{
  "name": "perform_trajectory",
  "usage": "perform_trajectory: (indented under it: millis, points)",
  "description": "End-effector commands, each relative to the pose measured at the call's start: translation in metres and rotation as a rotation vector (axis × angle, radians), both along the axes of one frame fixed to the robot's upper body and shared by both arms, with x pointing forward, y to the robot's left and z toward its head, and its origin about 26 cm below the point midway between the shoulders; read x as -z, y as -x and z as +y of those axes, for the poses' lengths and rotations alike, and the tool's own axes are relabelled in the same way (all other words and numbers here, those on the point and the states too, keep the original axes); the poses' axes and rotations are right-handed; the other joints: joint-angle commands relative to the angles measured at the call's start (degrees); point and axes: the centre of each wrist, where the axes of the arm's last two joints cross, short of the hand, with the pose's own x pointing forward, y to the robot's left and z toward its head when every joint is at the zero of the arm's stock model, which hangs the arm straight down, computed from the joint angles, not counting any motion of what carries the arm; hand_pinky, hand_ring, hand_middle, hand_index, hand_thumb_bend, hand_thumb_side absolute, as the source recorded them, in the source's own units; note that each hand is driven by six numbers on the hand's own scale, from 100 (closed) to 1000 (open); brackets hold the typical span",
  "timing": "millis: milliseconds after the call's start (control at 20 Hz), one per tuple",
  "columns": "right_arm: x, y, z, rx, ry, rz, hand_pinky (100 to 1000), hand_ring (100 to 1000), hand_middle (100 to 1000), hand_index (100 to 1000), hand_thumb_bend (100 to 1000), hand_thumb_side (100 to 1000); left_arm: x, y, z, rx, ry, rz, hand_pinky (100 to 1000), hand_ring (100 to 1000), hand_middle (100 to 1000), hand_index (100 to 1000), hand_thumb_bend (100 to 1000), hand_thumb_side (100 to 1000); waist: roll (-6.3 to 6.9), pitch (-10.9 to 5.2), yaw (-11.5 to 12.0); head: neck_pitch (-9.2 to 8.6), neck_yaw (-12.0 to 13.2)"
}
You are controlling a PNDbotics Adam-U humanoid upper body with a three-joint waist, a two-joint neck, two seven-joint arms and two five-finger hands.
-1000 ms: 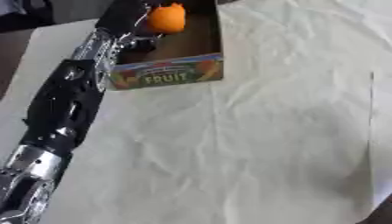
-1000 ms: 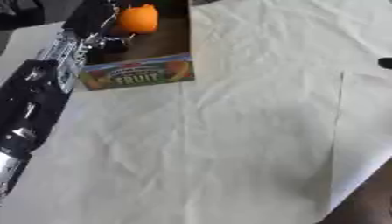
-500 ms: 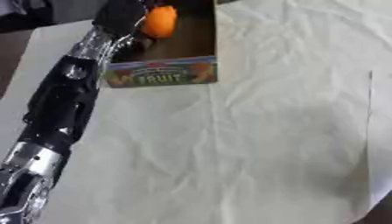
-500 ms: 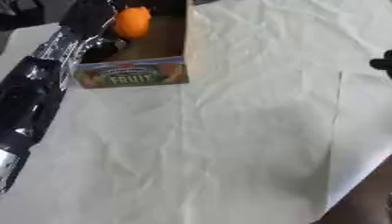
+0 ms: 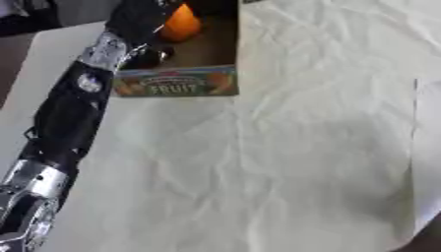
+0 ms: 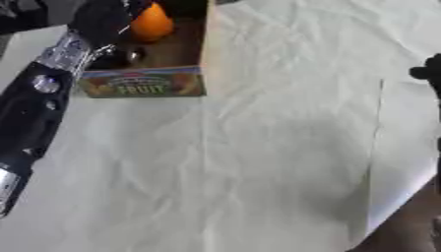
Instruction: Pick up objects on the table and place them in the box.
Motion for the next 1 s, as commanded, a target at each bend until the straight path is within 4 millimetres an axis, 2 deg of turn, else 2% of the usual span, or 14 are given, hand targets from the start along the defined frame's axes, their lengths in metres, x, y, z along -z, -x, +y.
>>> perform_trajectory:
  millis: [50,100,200,250,300,350,400,450,500,550,750,1000]
  points:
    - [-0.005,0.003,0.001,-0.016,0.007,-0.019,1000,956,720,877,100,1000,-0.019,0.003,0.006,0.005,0.052,-0.075,591,682,726,919,443,333,-0.52,-1.02,0.16,0.42,-0.17]
    - [-0.005,0.003,0.001,-0.016,0.007,-0.018,1000,956,720,877,100,1000,-0.021,0.004,0.005,0.018,0.079,-0.096,586,677,724,916,438,330,-0.55,-1.03,0.23,0.45,-0.24]
    - [-0.005,0.003,0.000,-0.012,0.006,-0.017,1000,956,719,877,100,1000,-0.028,0.007,0.003,0.054,0.164,-0.168,529,619,708,892,372,298,-0.65,-1.09,0.46,0.59,-0.36]
    - [-0.005,0.003,0.000,-0.009,0.006,-0.018,1000,955,719,877,100,1000,-0.032,0.009,0.001,0.081,0.227,-0.214,487,580,694,871,308,287,-0.73,-1.15,0.62,0.72,-0.46]
    - [-0.005,0.003,-0.001,-0.006,0.005,-0.020,1000,954,719,877,100,1000,-0.036,0.012,-0.001,0.114,0.295,-0.256,472,565,691,866,298,289,-0.81,-1.22,0.78,0.89,-0.57]
    - [-0.005,0.003,-0.002,-0.002,0.003,-0.022,1000,953,719,876,100,1000,-0.041,0.015,-0.004,0.152,0.363,-0.294,435,529,687,856,245,325,-0.93,-1.33,0.97,1.14,-0.75]
    - [-0.005,0.003,-0.003,0.003,0.001,-0.025,1000,952,718,876,100,1000,-0.047,0.019,-0.007,0.196,0.433,-0.331,432,526,684,856,241,336,-1.05,-1.47,1.19,1.49,-1.03]
    - [-0.005,0.003,-0.005,0.009,-0.002,-0.028,1000,951,718,875,100,1000,-0.055,0.024,-0.010,0.251,0.513,-0.365,401,502,676,845,202,416,-1.21,-1.67,1.48,1.90,-1.49]
    - [-0.005,0.004,-0.006,0.016,-0.004,-0.031,1000,950,718,875,100,1000,-0.062,0.030,-0.013,0.311,0.599,-0.393,393,497,674,843,200,425,-1.36,-1.86,1.78,2.26,-2.01]
    - [-0.005,0.004,-0.008,0.022,-0.007,-0.032,1000,950,718,875,100,1000,-0.070,0.037,-0.016,0.370,0.678,-0.413,374,481,664,838,193,487,-1.52,-2.05,2.10,2.56,-2.52]
    - [-0.004,0.005,-0.012,0.042,-0.021,-0.032,1000,948,717,874,100,1000,-0.097,0.072,-0.022,0.593,0.927,-0.444,352,466,650,827,180,540,-2.16,-2.99,3.72,3.38,-3.96]
    - [-0.003,0.005,-0.015,0.054,-0.039,-0.030,1000,944,717,872,100,1000,-0.101,0.110,-0.020,0.728,1.046,-0.373,333,452,638,816,152,551,-3.24,-4.34,5.78,2.91,-4.66]
